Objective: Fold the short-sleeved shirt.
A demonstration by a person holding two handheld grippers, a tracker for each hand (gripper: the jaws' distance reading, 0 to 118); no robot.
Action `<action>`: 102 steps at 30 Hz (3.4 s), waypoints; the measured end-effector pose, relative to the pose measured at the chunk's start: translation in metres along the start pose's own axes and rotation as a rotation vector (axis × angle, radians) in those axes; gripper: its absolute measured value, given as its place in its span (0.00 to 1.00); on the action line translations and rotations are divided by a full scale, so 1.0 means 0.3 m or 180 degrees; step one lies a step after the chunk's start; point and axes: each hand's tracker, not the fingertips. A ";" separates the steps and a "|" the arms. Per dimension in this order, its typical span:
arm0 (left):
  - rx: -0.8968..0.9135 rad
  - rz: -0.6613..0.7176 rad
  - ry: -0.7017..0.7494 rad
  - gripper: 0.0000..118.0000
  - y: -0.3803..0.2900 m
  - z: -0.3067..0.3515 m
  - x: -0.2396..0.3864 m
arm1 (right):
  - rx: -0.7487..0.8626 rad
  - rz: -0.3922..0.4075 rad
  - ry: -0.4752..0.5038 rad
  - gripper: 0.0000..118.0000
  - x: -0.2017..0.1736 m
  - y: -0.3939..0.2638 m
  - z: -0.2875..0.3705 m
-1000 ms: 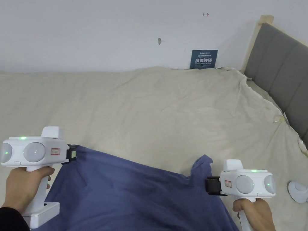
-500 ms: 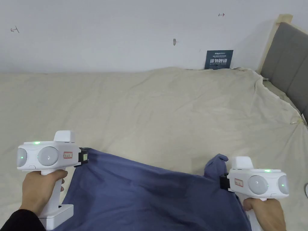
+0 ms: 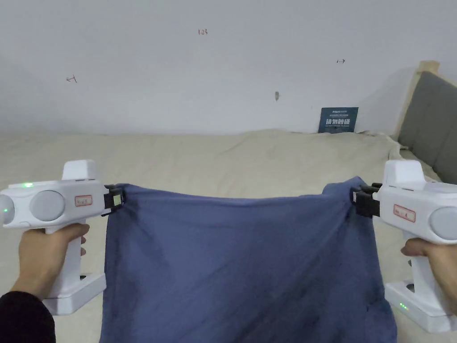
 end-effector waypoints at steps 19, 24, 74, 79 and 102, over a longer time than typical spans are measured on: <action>0.0917 0.0007 0.0246 0.00 0.576 0.149 0.035 | 0.1034 0.0225 -0.0087 0.06 -0.069 0.624 0.022; 0.1067 -0.0001 0.0246 0.00 0.704 0.163 0.037 | 0.1196 0.0280 -0.0039 0.06 -0.058 0.778 0.021; -0.0881 0.0213 0.0293 0.00 -0.850 -0.005 -0.143 | -0.0769 -0.0855 0.0178 0.05 -0.046 -0.830 0.142; -0.0960 0.0261 0.0312 0.00 -0.946 0.105 -0.164 | -0.0943 -0.0840 0.0148 0.05 -0.082 -0.923 0.249; -0.1139 0.0230 0.0322 0.28 -1.087 0.207 -0.153 | -0.1114 -0.0941 -0.0059 0.01 -0.074 -1.045 0.384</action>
